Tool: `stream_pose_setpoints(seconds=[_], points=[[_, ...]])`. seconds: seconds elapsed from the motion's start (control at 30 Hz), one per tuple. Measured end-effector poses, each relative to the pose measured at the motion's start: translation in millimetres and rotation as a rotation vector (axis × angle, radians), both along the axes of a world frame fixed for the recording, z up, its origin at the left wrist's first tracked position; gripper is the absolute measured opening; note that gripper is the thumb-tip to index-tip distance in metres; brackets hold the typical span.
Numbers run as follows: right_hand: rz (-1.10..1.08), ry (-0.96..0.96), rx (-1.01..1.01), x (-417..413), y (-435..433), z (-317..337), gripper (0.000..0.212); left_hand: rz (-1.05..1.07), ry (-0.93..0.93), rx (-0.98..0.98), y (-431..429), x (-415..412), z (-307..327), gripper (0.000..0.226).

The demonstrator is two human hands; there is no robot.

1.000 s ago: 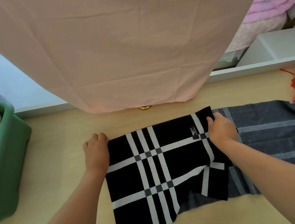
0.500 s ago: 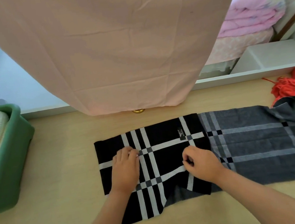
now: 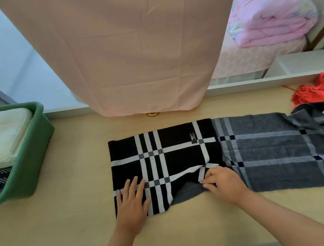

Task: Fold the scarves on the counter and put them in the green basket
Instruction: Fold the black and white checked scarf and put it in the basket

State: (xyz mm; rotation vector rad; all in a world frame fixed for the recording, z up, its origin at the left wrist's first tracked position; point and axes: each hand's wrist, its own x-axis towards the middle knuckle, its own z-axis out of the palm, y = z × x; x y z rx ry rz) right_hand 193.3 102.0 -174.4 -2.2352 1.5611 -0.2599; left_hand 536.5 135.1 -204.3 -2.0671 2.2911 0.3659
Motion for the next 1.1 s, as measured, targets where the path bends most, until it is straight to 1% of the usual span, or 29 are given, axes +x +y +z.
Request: stream_pose_setpoints(seconds=[0.07, 0.13, 0.23, 0.27, 0.3, 0.33, 0.4, 0.43, 0.57, 0.6, 0.67, 0.7, 0.77, 0.83, 0.93, 1.0, 1.03, 1.1], points=[[0.002, -0.021, 0.076, -4.0, -2.3, 7.5, 0.015, -0.038, -0.042, 0.030, -1.8, 6.8, -0.6, 0.067], [0.040, 0.033, 0.094, -8.9, -4.7, 16.3, 0.018, -0.057, -0.071, 0.046, -5.0, 13.5, -0.9, 0.067], [0.066, 0.192, -0.023, -22.6, -3.7, 23.8, 0.016, -0.073, -0.076, 0.056, -8.3, 24.1, -1.6, 0.069], [0.077, 0.237, -0.033, -26.7, -0.4, 26.0, 0.023, -0.075, -0.076, 0.063, -8.8, 27.3, -0.8, 0.069], [0.102, 0.316, -0.025, -28.8, 3.3, 27.9, 0.031, -0.076, -0.078, 0.071, -8.9, 29.2, 0.5, 0.069], [0.135, 0.404, 0.006, -27.6, 7.9, 29.3, 0.035, -0.077, -0.079, 0.076, -8.6, 30.1, 2.0, 0.069], [0.137, 0.502, 0.079, -19.9, 17.0, 29.3, 0.035, -0.091, -0.081, 0.082, -7.9, 30.3, 3.5, 0.070], [0.089, 0.487, 0.109, -13.5, 19.5, 28.8, 0.031, -0.099, -0.084, 0.085, -7.9, 30.3, 3.9, 0.071], [-0.103, 0.222, -0.025, 18.4, 24.6, 30.8, 0.025, -0.100, -0.090, 0.130, -10.3, 35.6, 8.2, 0.074], [-0.112, 0.187, -0.004, 25.4, 25.6, 30.8, 0.027, -0.084, -0.091, 0.133, -11.7, 37.7, 12.7, 0.076], [-0.093, 0.175, 0.135, 39.3, 27.8, 30.1, 0.039, -0.036, -0.100, 0.155, -15.3, 45.3, 22.0, 0.079], [-0.080, 0.180, 0.197, 45.6, 29.6, 30.0, 0.043, -0.003, -0.112, 0.163, -17.2, 50.7, 27.0, 0.075], [-0.051, 0.154, 0.218, 57.5, 35.2, 27.4, 0.047, 0.068, -0.136, 0.153, -20.9, 63.4, 36.4, 0.062], [-0.018, 0.099, 0.214, 72.4, 40.9, 24.0, 0.047, 0.120, -0.200, 0.142, -24.9, 76.0, 42.3, 0.058], [-0.045, -0.037, 0.242, 96.0, 41.1, 23.4, 0.040, 0.170, -0.342, 0.155, -29.2, 84.7, 50.5, 0.068], [-0.195, -0.114, 0.184, 106.9, 34.8, 22.3, 0.030, 0.182, -0.385, 0.142, -31.3, 81.8, 54.9, 0.072], [-0.309, -0.113, 0.155, 109.7, 30.3, 22.4, 0.025, 0.158, -0.366, 0.104, -32.9, 77.8, 56.1, 0.071], [-0.530, -0.010, 0.189, 110.6, 20.8, 25.5, 0.021, 0.023, -0.225, 0.007, -36.2, 65.0, 51.8, 0.066]])
